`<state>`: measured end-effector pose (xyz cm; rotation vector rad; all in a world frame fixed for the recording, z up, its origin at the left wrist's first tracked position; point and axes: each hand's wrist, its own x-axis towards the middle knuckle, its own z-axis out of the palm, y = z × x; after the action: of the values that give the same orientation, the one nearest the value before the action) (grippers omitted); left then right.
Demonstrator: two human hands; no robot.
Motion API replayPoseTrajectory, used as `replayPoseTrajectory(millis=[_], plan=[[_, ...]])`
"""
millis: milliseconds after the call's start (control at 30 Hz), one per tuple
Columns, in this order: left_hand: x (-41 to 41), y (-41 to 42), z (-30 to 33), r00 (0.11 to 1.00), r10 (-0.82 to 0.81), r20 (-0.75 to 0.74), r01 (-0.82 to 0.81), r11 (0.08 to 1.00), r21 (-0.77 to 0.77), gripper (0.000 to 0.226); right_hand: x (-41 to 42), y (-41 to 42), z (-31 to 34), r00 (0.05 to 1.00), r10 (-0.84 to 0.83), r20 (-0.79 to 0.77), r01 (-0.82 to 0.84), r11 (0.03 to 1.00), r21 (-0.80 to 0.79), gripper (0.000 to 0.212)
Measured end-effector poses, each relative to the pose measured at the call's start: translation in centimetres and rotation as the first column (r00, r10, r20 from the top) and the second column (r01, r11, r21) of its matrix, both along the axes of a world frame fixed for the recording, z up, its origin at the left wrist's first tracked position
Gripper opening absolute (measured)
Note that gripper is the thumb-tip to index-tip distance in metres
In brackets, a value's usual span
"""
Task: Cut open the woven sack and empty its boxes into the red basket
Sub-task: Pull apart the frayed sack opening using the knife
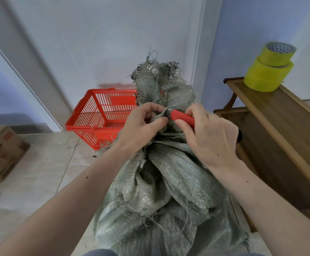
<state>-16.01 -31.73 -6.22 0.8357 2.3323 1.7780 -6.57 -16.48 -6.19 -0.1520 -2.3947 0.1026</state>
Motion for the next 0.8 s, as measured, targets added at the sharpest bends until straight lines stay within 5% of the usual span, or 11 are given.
replayPoseTrajectory(millis=[267, 467, 800], plan=[[-0.14, -0.03, 0.05, 0.993, -0.059, 0.103, 0.043, 0.987, 0.153, 0.018, -0.06, 0.05, -0.12, 0.998, 0.054, -0.039, -0.057, 0.994, -0.096, 0.034], [-0.38, 0.32, 0.11, 0.993, -0.099, 0.059, 0.098, 0.995, 0.018, 0.002, 0.10, 0.13, -0.55, 0.992, 0.067, -0.104, -0.076, 0.993, -0.091, 0.039], [-0.84, 0.18, 0.08, 0.999, -0.042, 0.004, 0.042, 0.993, -0.113, 0.015, -0.25, 0.95, -0.59, 0.995, 0.075, -0.061, -0.080, 0.993, -0.088, 0.034]])
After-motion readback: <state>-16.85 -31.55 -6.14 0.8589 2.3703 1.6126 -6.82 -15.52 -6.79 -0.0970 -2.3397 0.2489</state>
